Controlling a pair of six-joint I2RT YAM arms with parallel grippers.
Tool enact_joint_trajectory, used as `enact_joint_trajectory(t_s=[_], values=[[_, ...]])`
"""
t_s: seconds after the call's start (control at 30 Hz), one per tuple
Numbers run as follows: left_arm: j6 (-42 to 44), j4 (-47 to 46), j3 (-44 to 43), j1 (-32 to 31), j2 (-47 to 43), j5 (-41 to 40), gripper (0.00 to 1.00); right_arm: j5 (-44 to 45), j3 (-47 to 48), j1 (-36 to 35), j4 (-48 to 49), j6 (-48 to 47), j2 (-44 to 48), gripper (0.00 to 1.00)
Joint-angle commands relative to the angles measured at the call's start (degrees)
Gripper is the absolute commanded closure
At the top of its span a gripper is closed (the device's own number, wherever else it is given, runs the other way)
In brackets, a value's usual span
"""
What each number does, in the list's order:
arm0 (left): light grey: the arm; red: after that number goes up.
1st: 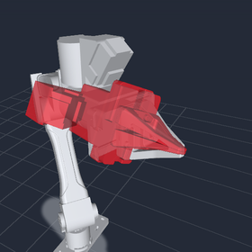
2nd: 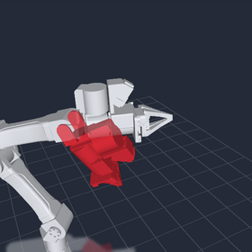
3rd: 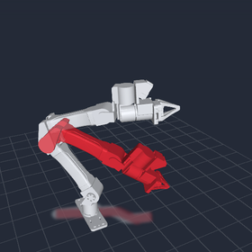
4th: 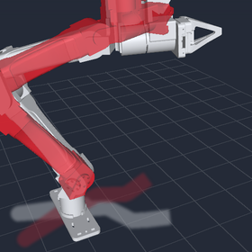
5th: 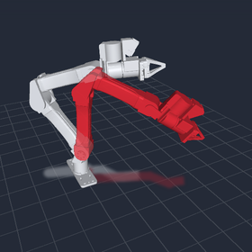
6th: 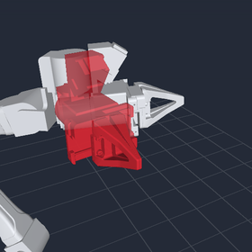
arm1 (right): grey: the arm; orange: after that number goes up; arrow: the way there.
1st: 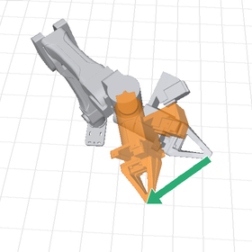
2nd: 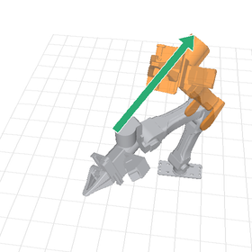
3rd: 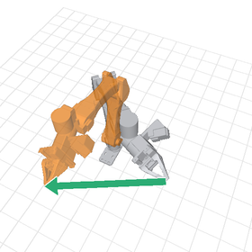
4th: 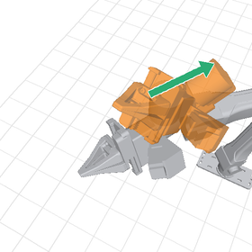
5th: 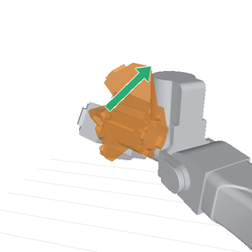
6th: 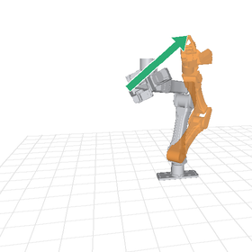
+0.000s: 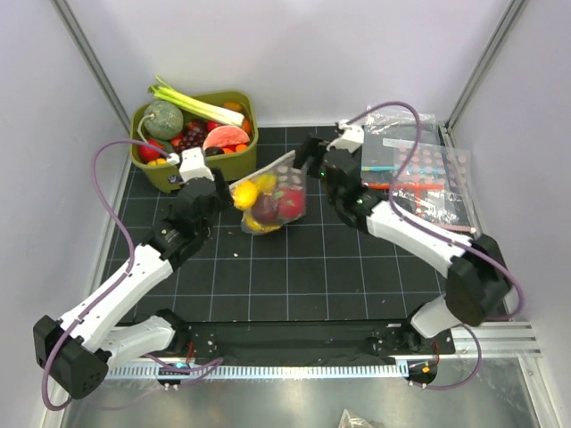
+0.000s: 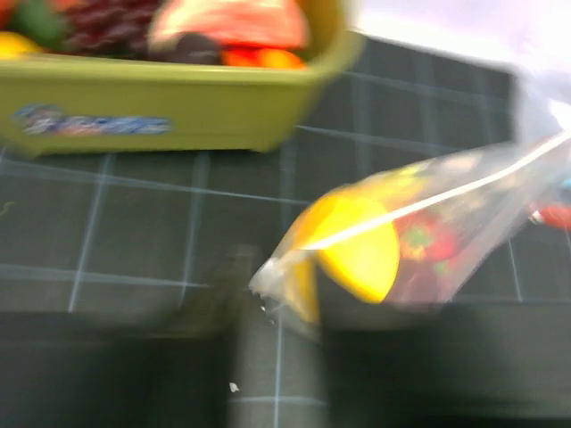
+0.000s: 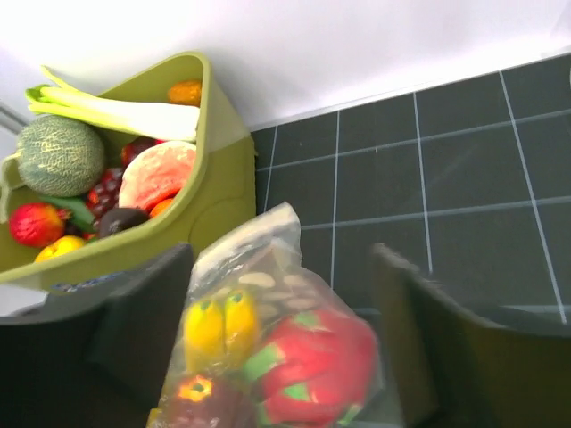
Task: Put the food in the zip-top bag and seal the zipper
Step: Place the zipper food storage bag at the center of the board, then reset both arms
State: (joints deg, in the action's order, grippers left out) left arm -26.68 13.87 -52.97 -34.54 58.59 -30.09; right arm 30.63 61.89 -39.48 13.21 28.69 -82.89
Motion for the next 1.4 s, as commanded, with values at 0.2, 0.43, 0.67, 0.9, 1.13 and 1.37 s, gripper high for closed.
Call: enact_joint_trajectory(t_s=[0.2,0.43,0.67,0.9,1.13,1.37], values=[[-9.2,-0.6,2.2,-0.3,-4.4,-14.6,0.0,2.3,9.9,0.2,-8.9,-4.9,-1.9,0.0],[-0.7,-11.5,7.0,-3.7,-9.4,6.3,0.0,7.3,-0.1,0.3,-21.0,0.2,12.9,0.0],[-2.9,-16.0,8.7,-3.8,-4.4,15.6,0.0,0.6,-17.1,0.2,-14.4,7.2,24.4,0.0],[-4.4,-16.4,6.7,-3.8,0.9,21.1,0.0,4.1,-19.9,0.3,-14.1,11.0,27.4,0.0],[-4.5,-17.2,8.1,-3.8,-1.3,20.2,0.0,6.0,-20.2,0.3,-14.5,11.7,27.7,0.0],[-4.1,-17.0,8.2,-3.8,-2.3,19.5,0.0,4.3,-20.1,0.3,-13.7,10.0,28.0,0.0]])
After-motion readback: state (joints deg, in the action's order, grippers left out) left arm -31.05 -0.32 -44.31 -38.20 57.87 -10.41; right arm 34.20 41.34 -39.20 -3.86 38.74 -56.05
